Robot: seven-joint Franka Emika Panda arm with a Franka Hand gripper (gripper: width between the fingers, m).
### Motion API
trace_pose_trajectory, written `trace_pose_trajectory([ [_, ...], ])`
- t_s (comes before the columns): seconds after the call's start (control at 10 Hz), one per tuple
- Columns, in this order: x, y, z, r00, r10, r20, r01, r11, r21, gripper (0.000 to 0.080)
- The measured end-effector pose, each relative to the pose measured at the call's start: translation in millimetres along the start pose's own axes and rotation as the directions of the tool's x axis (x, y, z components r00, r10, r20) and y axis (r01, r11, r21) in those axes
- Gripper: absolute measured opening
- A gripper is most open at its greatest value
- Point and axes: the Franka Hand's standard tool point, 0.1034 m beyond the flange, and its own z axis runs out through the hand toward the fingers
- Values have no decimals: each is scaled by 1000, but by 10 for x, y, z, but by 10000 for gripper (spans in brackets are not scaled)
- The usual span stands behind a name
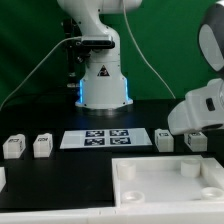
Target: Assemble one leg
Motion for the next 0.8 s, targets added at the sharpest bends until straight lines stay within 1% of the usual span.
trace_pose_trajectory([
  [0.1,1,3,107,1000,0,5,0,1000,-3,649],
  [0.4,19,30,312,1000,4,7,-4,1000,-4,649],
  [0.6,7,22,385,1000,3,16,-3,1000,-8,649],
  [0.8,9,47,409,1000,-4,18,5,1000,-6,649],
])
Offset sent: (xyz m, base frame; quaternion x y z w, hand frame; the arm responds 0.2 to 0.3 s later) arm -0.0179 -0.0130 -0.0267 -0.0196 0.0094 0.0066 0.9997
